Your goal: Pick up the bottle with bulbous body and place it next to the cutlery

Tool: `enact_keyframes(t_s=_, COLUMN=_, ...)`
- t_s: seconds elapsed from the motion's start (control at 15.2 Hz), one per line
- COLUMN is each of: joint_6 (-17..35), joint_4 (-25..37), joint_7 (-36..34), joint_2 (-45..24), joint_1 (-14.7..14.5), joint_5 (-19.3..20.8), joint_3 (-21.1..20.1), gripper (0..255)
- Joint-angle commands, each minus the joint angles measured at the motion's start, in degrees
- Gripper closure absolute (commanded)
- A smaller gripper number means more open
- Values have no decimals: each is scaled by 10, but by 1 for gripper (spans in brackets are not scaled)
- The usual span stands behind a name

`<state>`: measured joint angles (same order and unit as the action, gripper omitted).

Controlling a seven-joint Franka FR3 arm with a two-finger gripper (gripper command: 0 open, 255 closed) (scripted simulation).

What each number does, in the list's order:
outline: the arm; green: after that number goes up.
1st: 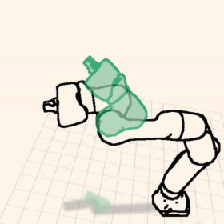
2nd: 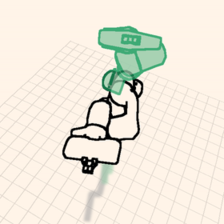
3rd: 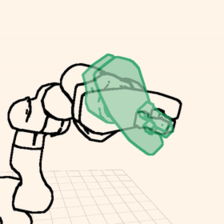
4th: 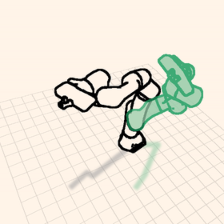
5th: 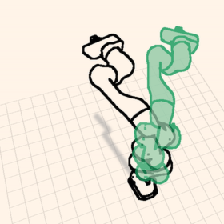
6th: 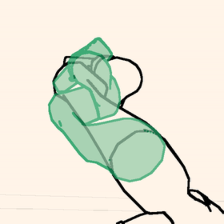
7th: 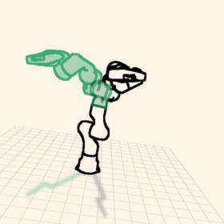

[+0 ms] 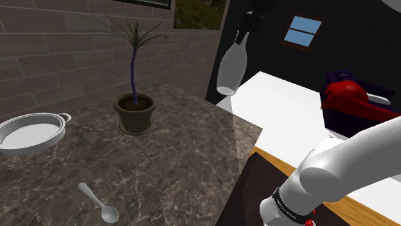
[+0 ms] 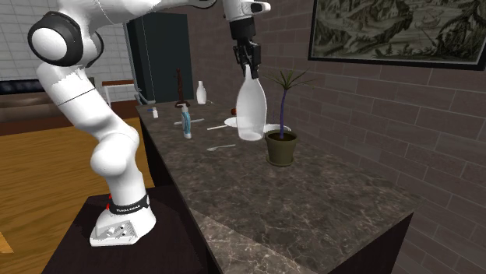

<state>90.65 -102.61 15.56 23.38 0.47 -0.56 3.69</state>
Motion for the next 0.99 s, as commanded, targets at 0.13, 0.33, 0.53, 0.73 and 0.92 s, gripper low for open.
enact_keyframes(t_s=0.13, joint_6=17, joint_4=-43, joint_7=-52, joint_2=27, joint_1=-13, joint_5=-5, joint_3=-39, gripper=255)
enact_keyframes(t_s=0.33, joint_6=33, joint_4=-73, joint_7=-92, joint_2=43, joint_1=-24, joint_5=-12, joint_3=-70, gripper=255)
enact_keyframes(t_s=0.53, joint_6=48, joint_4=-97, joint_7=-132, joint_2=53, joint_1=-35, joint_5=-20, joint_3=-102, gripper=255)
enact_keyframes(t_s=0.73, joint_6=63, joint_4=-116, joint_7=-172, joint_2=57, joint_1=-46, joint_5=-28, joint_3=-135, gripper=255)
enact_keyframes(t_s=0.92, joint_6=78, joint_4=-128, joint_7=-212, joint_2=56, joint_1=-57, joint_5=-35, joint_3=-168, gripper=255)
